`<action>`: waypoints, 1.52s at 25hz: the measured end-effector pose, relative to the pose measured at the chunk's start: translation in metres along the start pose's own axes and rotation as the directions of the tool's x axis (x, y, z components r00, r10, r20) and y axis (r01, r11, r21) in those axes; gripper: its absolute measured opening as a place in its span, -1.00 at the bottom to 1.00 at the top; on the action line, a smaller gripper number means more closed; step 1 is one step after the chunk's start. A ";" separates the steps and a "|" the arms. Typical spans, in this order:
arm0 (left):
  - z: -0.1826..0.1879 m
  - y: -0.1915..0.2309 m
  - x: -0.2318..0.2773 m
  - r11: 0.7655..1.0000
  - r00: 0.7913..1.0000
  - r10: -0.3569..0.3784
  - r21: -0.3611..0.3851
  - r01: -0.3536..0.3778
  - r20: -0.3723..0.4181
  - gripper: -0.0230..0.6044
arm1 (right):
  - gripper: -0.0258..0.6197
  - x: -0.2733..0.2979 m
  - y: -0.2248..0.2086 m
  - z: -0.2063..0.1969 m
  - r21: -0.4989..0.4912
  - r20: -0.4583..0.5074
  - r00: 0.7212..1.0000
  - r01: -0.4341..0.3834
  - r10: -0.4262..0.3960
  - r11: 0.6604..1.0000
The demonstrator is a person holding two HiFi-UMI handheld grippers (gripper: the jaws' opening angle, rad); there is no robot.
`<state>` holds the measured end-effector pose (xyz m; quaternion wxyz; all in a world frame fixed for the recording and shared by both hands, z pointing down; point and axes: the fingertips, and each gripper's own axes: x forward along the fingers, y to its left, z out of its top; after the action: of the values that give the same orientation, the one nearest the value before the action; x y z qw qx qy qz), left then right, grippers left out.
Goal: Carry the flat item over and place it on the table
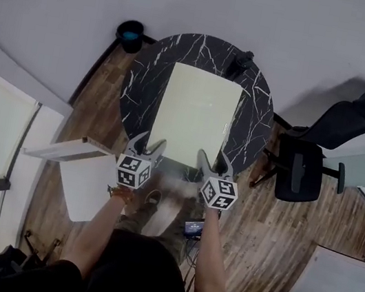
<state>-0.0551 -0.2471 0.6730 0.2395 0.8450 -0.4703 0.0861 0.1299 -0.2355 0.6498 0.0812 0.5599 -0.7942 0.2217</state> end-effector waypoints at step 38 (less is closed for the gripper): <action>-0.071 0.027 0.067 0.997 0.986 0.023 -0.064 -0.034 -0.166 -0.12 | -0.07 0.058 -0.054 -0.077 0.119 -0.163 0.987 0.015 0.005 0.993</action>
<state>-0.0355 -0.2757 0.7683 0.3046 0.8198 -0.4632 0.1434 0.1495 -0.2656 0.7540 0.1127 0.5457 -0.7688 0.3138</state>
